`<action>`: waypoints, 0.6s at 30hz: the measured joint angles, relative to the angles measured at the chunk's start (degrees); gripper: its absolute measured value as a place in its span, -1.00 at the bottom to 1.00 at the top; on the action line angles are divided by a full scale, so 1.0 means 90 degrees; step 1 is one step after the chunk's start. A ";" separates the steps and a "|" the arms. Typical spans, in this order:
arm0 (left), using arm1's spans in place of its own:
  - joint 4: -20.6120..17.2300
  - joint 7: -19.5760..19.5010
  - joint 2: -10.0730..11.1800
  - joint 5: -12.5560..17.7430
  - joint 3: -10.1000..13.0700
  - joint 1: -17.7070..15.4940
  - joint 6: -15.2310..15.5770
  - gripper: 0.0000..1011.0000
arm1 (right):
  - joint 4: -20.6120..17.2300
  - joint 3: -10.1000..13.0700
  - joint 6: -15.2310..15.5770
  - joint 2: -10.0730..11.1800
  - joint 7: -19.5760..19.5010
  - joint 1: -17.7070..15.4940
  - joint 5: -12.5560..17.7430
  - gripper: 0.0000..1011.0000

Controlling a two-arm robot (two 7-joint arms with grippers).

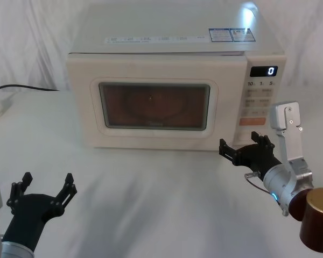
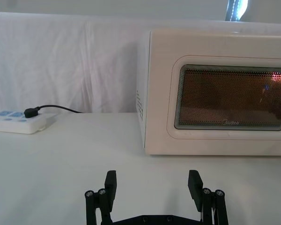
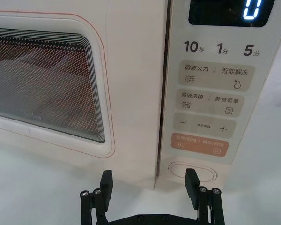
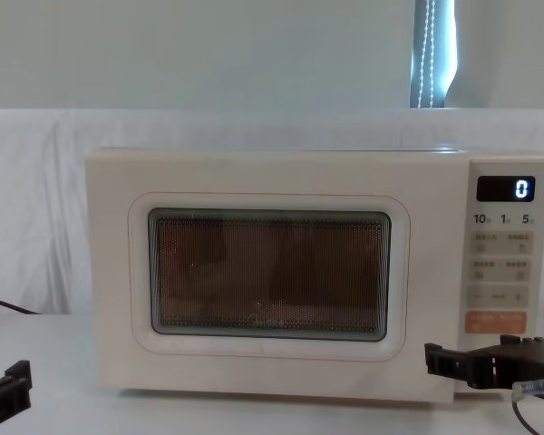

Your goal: Press the button to open the microwave door with one hand; close the microwave door with the other hand.

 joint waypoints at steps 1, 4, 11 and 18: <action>0.0000 0.0000 0.0000 0.0000 0.0000 0.0000 0.0000 0.98 | 0.0000 0.0000 0.0000 0.0000 0.0000 0.0000 0.0000 0.98; 0.0000 0.0000 0.0000 0.0000 0.0000 0.0000 0.0000 0.98 | 0.0000 0.0000 0.0000 0.0000 0.0000 0.0000 0.0000 0.98; 0.0000 0.0000 0.0000 0.0000 0.0000 0.0000 0.0000 0.98 | 0.0000 0.0000 0.0000 0.0000 0.0000 0.0000 0.0000 0.98; 0.0000 0.0000 0.0000 0.0000 0.0000 0.0000 0.0000 0.92 | 0.0000 0.0000 0.0000 0.0000 0.0000 0.0000 0.0000 0.98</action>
